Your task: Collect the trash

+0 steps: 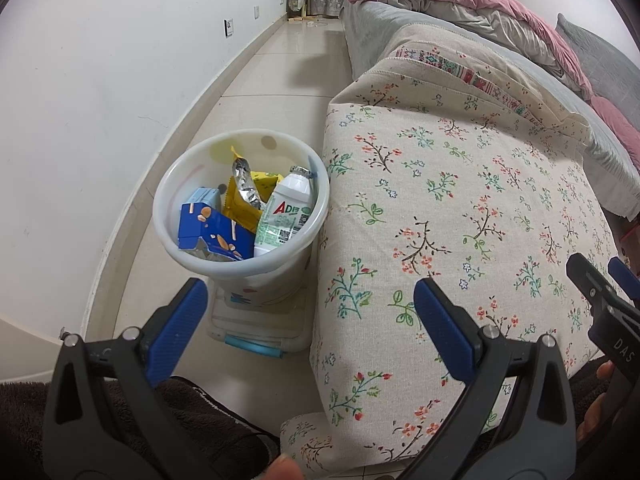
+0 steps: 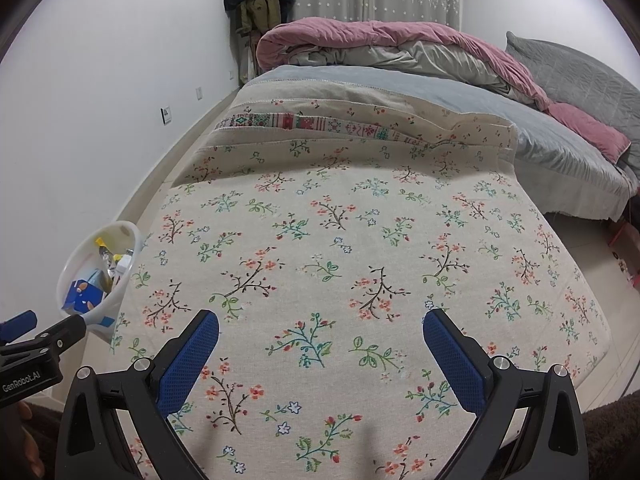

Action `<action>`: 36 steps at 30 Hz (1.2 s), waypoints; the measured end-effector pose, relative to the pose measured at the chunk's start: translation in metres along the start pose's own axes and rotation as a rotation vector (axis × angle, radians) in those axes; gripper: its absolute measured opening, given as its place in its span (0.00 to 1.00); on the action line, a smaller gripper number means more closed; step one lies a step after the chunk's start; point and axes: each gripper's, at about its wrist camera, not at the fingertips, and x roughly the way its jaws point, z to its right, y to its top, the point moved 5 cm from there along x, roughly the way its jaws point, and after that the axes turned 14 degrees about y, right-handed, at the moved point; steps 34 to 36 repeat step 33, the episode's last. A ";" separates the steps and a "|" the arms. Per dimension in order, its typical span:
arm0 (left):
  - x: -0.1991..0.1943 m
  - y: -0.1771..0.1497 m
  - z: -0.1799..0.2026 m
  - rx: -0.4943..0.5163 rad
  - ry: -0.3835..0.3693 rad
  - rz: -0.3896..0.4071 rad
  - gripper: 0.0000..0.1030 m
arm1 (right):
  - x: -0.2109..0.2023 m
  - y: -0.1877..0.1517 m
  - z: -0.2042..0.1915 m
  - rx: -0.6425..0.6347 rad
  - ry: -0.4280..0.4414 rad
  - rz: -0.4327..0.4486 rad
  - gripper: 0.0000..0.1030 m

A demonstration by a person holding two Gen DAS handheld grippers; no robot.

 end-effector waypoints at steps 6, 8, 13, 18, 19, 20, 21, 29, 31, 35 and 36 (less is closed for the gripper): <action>0.000 0.000 0.000 0.001 0.000 0.000 0.99 | 0.000 0.000 0.000 -0.001 0.000 0.000 1.00; 0.000 0.000 0.000 0.001 0.000 0.000 0.99 | 0.000 0.000 0.000 0.000 0.001 0.000 1.00; 0.000 0.000 0.000 -0.001 0.001 0.001 0.99 | 0.001 0.000 -0.001 0.001 0.002 0.001 1.00; -0.001 0.000 0.000 -0.003 0.003 0.002 0.99 | 0.001 -0.001 -0.001 0.002 0.002 -0.001 1.00; -0.001 0.001 -0.001 -0.005 0.002 0.002 0.99 | 0.001 -0.001 0.000 0.002 0.003 -0.001 1.00; -0.001 0.001 -0.001 -0.006 0.002 0.002 0.99 | 0.001 -0.001 0.000 0.002 0.003 -0.001 1.00; -0.002 0.001 -0.001 -0.007 0.002 0.003 0.99 | 0.001 -0.001 0.000 0.002 0.003 0.000 1.00; -0.002 0.002 -0.005 -0.015 0.008 0.003 0.99 | 0.003 -0.002 -0.001 0.005 0.005 -0.005 1.00; -0.001 0.002 -0.006 -0.017 0.013 -0.002 0.99 | 0.006 -0.002 -0.001 0.015 0.014 -0.013 1.00; -0.001 0.003 -0.009 -0.027 0.021 -0.002 0.99 | 0.013 0.000 0.008 0.053 0.003 -0.025 1.00; -0.001 0.003 -0.009 -0.027 0.021 -0.002 0.99 | 0.013 0.000 0.008 0.053 0.003 -0.025 1.00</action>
